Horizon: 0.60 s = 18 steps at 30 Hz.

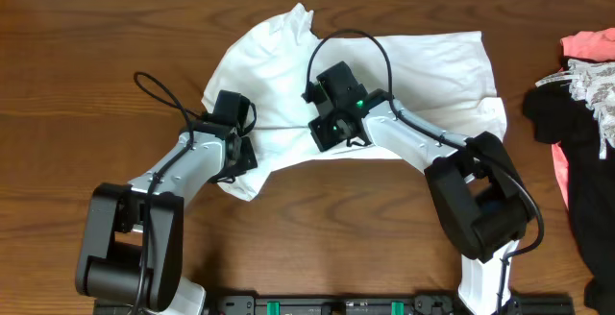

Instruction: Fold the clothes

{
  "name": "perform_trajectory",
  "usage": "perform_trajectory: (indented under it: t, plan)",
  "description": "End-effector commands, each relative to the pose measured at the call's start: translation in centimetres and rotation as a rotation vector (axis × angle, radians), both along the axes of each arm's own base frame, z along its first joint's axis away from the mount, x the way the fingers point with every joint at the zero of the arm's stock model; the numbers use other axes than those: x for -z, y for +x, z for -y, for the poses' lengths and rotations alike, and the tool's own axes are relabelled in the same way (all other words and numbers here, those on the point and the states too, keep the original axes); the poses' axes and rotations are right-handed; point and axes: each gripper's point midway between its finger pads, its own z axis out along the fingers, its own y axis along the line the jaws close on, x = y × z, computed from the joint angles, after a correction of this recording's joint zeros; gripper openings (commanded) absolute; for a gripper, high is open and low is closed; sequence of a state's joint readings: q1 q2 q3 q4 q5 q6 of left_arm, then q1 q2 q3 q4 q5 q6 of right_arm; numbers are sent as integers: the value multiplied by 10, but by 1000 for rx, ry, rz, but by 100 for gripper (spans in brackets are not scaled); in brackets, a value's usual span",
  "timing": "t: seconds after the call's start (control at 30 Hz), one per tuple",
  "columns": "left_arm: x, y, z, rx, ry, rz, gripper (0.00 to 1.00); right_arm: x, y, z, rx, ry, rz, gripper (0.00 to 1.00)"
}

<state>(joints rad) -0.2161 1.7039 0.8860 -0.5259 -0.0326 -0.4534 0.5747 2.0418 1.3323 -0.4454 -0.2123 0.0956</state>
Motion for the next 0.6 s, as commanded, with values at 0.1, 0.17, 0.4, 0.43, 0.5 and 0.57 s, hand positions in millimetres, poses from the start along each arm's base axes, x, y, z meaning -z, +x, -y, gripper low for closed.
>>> perform_trajectory:
  t: [0.1, 0.17, 0.4, 0.43, 0.5, 0.57]
  plan:
    - [20, -12, -6, -24, 18, -66, 6, 0, 21, 4, 60, -41, 97, 2]
    - [20, -12, -6, -24, 18, -66, 6, -2, 26, 3, 68, -40, 123, 2]
    - [20, -12, -6, -24, 18, -66, 6, -2, 44, -1, 87, -17, 191, 5]
    - [20, -12, -6, -24, 18, -66, 6, -5, 46, -3, 85, -3, 197, 5]
    - [20, -12, -6, -21, 19, -67, 6, -20, 48, -13, 63, 60, 197, 5]
    - [20, -12, -6, -21, 18, -67, 6, -35, 44, -23, 29, 123, 177, 2]
